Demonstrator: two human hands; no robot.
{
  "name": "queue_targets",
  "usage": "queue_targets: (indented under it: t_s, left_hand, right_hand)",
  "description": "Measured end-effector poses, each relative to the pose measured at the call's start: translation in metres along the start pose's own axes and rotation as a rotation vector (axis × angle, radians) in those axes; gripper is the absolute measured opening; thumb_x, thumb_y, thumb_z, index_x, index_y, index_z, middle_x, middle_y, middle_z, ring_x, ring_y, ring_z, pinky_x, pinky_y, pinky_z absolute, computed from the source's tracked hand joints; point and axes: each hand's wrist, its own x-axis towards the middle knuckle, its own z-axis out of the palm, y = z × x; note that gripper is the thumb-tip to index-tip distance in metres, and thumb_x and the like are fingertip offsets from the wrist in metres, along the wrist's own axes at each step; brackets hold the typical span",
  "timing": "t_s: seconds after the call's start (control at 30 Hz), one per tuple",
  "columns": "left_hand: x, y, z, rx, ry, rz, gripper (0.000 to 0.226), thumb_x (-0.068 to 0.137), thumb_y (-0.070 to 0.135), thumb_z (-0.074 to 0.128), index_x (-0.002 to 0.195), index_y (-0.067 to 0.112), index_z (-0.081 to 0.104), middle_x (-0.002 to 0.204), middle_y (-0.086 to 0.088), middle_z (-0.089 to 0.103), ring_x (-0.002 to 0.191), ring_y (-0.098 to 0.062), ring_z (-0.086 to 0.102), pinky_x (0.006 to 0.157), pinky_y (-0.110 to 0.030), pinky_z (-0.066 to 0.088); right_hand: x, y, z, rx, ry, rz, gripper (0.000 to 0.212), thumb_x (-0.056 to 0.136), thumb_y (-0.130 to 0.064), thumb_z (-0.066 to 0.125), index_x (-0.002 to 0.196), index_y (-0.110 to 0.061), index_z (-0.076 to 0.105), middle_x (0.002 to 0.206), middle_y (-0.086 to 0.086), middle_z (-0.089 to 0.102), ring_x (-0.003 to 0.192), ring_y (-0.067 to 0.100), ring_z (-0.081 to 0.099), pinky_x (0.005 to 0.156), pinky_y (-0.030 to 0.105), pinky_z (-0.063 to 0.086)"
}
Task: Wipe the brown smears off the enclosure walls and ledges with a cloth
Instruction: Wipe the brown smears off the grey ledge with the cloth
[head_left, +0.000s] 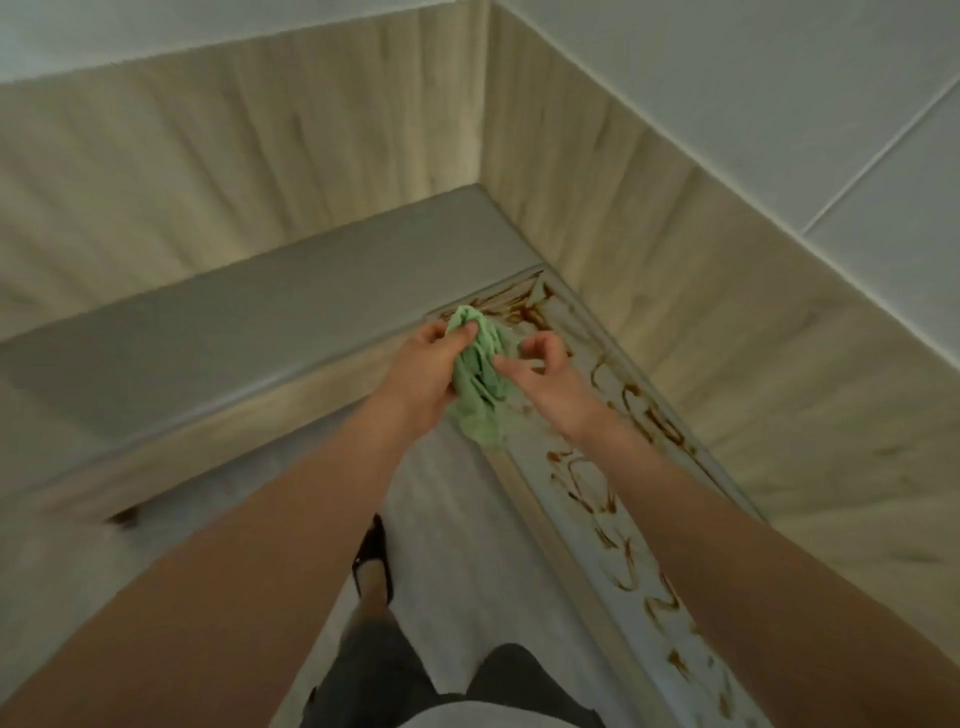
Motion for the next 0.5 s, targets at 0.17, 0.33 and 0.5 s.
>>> queue_targets:
  t_s: [0.17, 0.33, 0.5]
  left_hand:
    - [0.083, 0.058, 0.026, 0.151, -0.166, 0.007, 0.033, 0.096, 0.034, 0.074, 0.110, 0.004, 0.073, 0.105, -0.017, 0.078, 0.100, -0.034, 0.075, 0.090, -0.049, 0.061]
    - [0.165, 0.138, 0.015, 0.456, -0.406, 0.015, 0.039, 0.100, 0.048, 0.062, 0.103, 0.012, 0.077, 0.098, -0.006, 0.080, 0.094, -0.020, 0.077, 0.089, -0.034, 0.058]
    - [0.235, 0.204, 0.027, 0.397, -0.682, -0.079, 0.030, 0.106, 0.023, 0.056, 0.126, 0.003, 0.065, 0.122, -0.018, 0.073, 0.114, -0.030, 0.071, 0.106, -0.044, 0.052]
  right_hand:
    - [0.071, -0.030, -0.022, 0.122, 0.116, -0.045, 0.045, 0.086, -0.053, 0.078, 0.118, -0.025, 0.063, 0.111, 0.000, 0.071, 0.102, 0.020, 0.071, 0.086, 0.035, 0.060]
    - [0.139, -0.089, -0.041, 0.174, 0.460, 0.061, 0.019, 0.097, -0.022, 0.056, 0.090, -0.027, 0.074, 0.084, -0.007, 0.069, 0.085, 0.016, 0.064, 0.075, 0.033, 0.052]
    - [0.188, -0.132, -0.050, 0.053, 0.800, 0.163, 0.009, 0.097, -0.032, 0.060, 0.105, -0.029, 0.064, 0.113, 0.000, 0.060, 0.090, 0.012, 0.060, 0.073, 0.029, 0.047]
